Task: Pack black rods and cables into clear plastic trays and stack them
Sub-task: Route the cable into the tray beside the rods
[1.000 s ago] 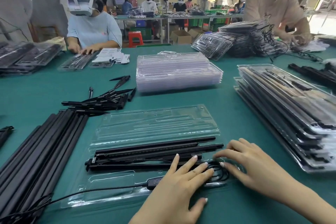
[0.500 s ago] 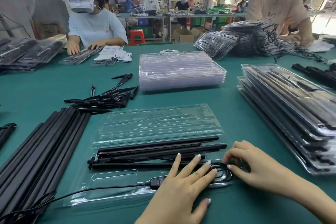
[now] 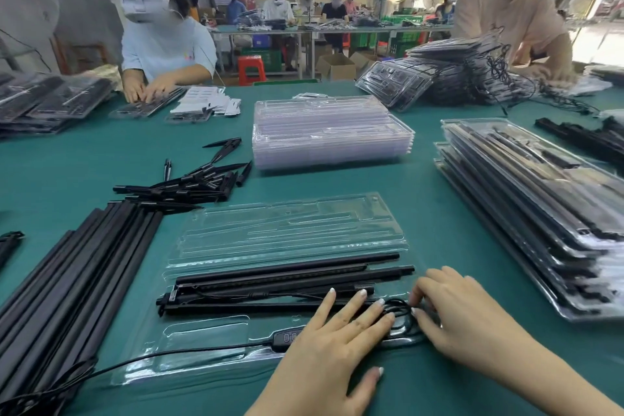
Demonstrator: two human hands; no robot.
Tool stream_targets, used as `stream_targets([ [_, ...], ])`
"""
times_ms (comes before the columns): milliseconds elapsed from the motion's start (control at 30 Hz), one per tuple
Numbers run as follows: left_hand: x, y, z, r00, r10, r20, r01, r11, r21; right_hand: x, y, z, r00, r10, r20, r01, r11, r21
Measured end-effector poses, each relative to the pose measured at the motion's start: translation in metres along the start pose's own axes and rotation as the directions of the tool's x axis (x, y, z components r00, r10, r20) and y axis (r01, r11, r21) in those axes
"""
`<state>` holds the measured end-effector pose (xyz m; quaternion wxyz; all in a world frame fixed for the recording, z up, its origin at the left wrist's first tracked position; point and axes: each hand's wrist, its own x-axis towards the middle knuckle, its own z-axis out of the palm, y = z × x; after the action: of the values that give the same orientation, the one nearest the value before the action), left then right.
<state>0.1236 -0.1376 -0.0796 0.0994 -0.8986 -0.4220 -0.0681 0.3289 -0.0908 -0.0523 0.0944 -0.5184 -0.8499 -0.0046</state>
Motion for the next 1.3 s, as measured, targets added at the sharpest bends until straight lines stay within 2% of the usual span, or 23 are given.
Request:
stream_targets([
  [67,0.0,0.0,0.001,1.0,-0.001,-0.018,0.001,1.0,0.005,-0.001,0.01,0.004,0.996,0.024,0.087,-0.035,0.992,0.121],
  [133,-0.001,0.0,0.002,0.999,0.0,-0.039,0.0,1.0,-0.003,0.002,0.014,0.008,0.994,0.059,0.09,-0.079,0.971,0.227],
  [300,-0.001,-0.001,0.004,0.996,0.01,-0.091,-0.012,0.999,-0.031,0.002,0.017,0.008,0.987,0.094,0.128,-0.13,0.944,0.304],
  [533,-0.003,-0.002,0.007,0.992,0.016,-0.121,-0.028,0.995,-0.091,0.002,0.028,-0.006,0.967,0.089,0.237,-0.215,0.786,0.58],
  [633,-0.003,-0.001,0.008,0.992,0.014,-0.124,-0.029,0.993,-0.119,-0.003,0.026,-0.001,0.965,0.189,0.181,-0.261,0.738,0.623],
  [700,-0.003,-0.001,0.008,0.993,0.011,-0.117,-0.025,0.993,-0.12,-0.008,0.018,0.008,0.963,0.265,0.036,-0.239,0.792,0.562],
  [767,-0.003,-0.001,0.007,0.994,0.008,-0.106,-0.021,0.993,-0.118,-0.011,0.008,0.016,0.968,0.228,-0.101,-0.159,0.876,0.456],
  [900,-0.004,-0.001,0.006,0.996,-0.004,-0.087,-0.008,0.991,-0.134,-0.015,0.005,0.018,0.972,0.14,-0.191,-0.062,0.929,0.365],
  [1000,-0.004,-0.002,0.005,0.997,0.001,-0.078,-0.012,0.99,-0.142,-0.02,0.009,0.018,0.966,-0.001,-0.26,0.032,0.993,0.112],
  [1100,-0.003,-0.001,0.003,0.996,0.005,-0.089,-0.017,0.99,-0.142,-0.025,0.01,0.018,0.956,-0.118,-0.27,0.111,0.993,-0.039],
  [1233,-0.009,-0.008,-0.004,0.996,-0.001,-0.093,-0.008,0.996,-0.093,-0.031,0.01,0.018,0.954,-0.168,-0.25,0.152,0.985,-0.082],
  [1300,-0.019,-0.019,-0.008,0.985,-0.064,-0.16,0.05,0.994,-0.092,-0.032,0.009,0.018,0.955,-0.166,-0.245,0.152,0.986,-0.075],
])
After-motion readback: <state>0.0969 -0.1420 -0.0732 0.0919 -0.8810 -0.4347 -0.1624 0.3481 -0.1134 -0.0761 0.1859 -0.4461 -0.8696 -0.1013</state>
